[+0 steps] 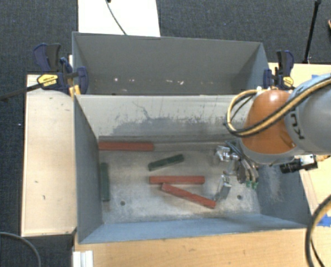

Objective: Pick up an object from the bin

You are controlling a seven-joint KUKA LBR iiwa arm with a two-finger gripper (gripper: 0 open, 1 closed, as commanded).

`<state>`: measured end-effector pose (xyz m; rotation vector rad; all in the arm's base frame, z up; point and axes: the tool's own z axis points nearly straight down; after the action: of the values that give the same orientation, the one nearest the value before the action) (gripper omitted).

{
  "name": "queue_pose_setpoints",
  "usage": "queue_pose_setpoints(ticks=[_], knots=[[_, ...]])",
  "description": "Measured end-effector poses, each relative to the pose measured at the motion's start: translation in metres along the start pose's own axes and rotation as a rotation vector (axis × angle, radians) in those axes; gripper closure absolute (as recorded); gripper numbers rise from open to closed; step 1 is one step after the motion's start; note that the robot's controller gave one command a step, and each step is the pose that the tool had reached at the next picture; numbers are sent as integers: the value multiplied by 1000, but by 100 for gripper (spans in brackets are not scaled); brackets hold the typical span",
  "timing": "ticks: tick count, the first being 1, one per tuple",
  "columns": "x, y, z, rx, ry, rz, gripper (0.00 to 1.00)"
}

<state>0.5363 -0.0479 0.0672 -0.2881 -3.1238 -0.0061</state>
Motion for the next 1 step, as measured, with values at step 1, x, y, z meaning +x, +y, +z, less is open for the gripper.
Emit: queue_pose_setpoints(ticks=[1], knots=[[17, 48, -3, 2, -3, -72, 0]])
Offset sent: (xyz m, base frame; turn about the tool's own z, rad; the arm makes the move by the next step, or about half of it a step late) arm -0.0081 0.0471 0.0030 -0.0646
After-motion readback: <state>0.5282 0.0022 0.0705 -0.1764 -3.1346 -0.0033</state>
